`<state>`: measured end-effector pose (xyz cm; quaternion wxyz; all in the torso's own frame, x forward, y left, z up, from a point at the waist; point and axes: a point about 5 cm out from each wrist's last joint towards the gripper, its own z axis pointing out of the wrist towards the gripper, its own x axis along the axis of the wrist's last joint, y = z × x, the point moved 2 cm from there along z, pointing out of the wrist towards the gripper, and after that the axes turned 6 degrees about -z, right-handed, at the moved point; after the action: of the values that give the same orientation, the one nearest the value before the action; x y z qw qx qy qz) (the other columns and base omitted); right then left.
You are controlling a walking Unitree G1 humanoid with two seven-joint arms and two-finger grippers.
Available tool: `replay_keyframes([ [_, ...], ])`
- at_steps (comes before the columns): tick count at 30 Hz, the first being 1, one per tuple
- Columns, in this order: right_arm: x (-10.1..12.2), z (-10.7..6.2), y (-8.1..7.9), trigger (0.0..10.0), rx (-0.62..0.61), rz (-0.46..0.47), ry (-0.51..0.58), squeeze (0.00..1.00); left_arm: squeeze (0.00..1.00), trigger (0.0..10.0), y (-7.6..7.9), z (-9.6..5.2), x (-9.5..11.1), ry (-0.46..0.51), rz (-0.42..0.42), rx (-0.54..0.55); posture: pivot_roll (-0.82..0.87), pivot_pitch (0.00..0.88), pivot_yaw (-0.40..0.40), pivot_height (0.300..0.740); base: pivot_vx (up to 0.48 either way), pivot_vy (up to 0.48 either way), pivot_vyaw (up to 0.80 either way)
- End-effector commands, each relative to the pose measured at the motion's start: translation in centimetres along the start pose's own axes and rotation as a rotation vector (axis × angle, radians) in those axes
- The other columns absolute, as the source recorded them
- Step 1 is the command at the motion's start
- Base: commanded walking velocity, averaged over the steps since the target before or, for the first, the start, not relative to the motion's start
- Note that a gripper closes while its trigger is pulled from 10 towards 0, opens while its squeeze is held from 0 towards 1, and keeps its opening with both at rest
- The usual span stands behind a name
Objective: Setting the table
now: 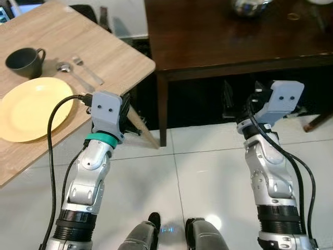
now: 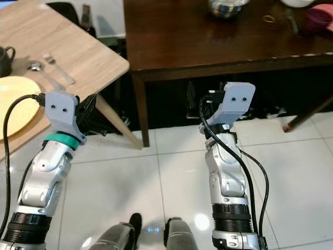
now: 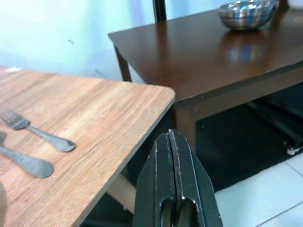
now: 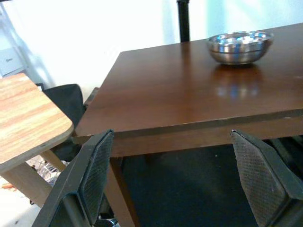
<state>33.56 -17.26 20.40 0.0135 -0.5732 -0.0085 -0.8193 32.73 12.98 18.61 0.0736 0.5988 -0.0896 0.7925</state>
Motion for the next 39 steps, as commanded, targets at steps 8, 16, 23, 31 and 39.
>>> replay_keyframes([
  [8,-0.4,-0.2,-0.2,10.0,-0.001,0.007,-0.01,0.0,0.0,10.0,-0.5,-0.3,-0.6,-0.028,0.009,0.021,-0.09,0.14,0.077,0.74,0.0,0.0,0.79],
  [16,-0.5,-0.2,-0.2,10.0,-0.003,0.007,-0.01,0.0,0.0,10.0,-0.6,-0.3,-0.5,-0.027,0.012,0.024,-0.09,0.142,0.078,0.74,0.0,0.0,0.79],
  [23,-0.5,-0.3,-0.2,10.0,-0.008,0.008,-0.01,0.0,0.0,10.0,-0.6,-0.2,-0.5,-0.028,0.014,0.025,-0.1,0.143,0.08,0.74,0.0,0.0,0.79],
  [31,-0.6,-0.2,0.3,10.0,-0.047,0.009,-0.017,0.0,0.0,10.0,-0.9,0.0,-0.5,-0.039,0.032,0.045,-0.1,0.144,0.081,0.74,0.0,0.0,0.58],
  [39,-0.3,0.0,1.8,10.0,-0.151,0.049,-0.002,0.0,0.0,10.0,-1.1,1.1,-0.5,-0.047,0.069,0.079,-0.1,0.146,0.083,0.74,0.209,0.179,0.0],
])
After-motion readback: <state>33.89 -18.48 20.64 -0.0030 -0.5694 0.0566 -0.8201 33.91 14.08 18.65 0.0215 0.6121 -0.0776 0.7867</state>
